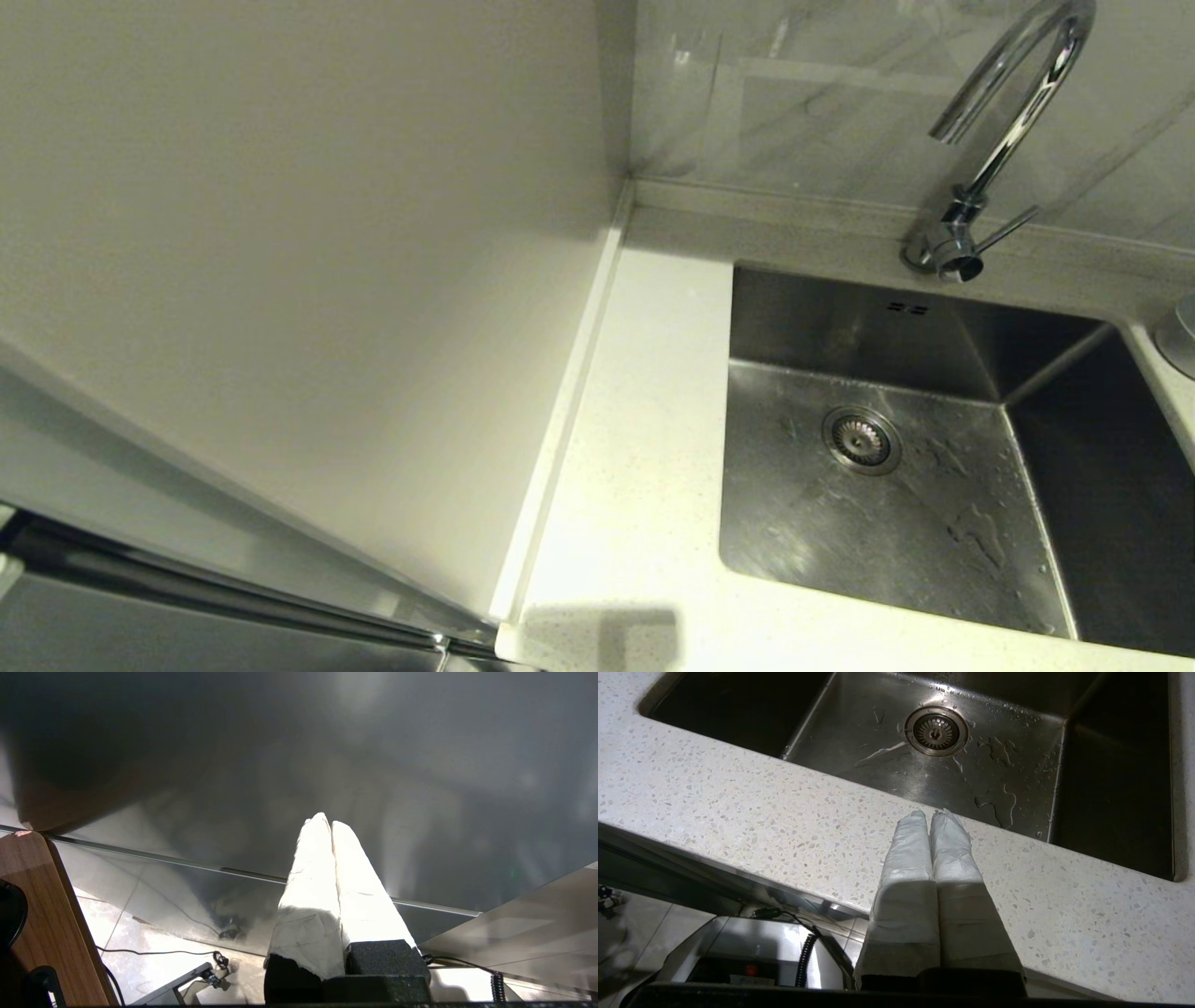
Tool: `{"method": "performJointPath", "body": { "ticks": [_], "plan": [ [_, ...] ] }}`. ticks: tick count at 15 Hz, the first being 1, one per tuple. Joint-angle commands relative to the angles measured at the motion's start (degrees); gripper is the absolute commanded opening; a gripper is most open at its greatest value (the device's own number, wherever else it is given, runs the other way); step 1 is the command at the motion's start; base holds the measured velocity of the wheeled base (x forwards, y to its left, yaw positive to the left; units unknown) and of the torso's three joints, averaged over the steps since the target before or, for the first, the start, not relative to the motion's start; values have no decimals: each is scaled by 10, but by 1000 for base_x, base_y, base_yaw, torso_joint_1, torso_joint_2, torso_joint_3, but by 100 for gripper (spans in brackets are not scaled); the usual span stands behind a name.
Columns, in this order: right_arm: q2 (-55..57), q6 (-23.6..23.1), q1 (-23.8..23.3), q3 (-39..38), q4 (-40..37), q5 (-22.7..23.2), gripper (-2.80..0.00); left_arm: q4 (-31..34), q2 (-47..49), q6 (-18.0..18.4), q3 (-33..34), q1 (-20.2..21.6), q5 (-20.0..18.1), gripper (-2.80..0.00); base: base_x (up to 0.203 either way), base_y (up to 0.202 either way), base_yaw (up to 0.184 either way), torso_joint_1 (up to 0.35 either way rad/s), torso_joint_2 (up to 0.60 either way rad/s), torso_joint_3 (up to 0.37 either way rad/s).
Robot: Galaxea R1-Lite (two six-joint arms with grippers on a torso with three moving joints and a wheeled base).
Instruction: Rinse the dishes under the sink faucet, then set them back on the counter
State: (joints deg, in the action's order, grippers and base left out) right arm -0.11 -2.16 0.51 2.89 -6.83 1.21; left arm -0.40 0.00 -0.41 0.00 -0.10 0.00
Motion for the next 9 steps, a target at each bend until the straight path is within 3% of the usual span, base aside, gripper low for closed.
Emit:
{"method": "performJointPath", "body": {
  "ticks": [1, 9],
  "plan": [
    [1, 0, 0, 0, 0, 0, -280, 0, 0, 0, 2, 0, 0, -280, 0, 0, 0, 0, 0, 0],
    [1, 1, 0, 1, 0, -1, -280, 0, 0, 0, 2, 0, 0, -280, 0, 0, 0, 0, 0, 0]
  ]
}}
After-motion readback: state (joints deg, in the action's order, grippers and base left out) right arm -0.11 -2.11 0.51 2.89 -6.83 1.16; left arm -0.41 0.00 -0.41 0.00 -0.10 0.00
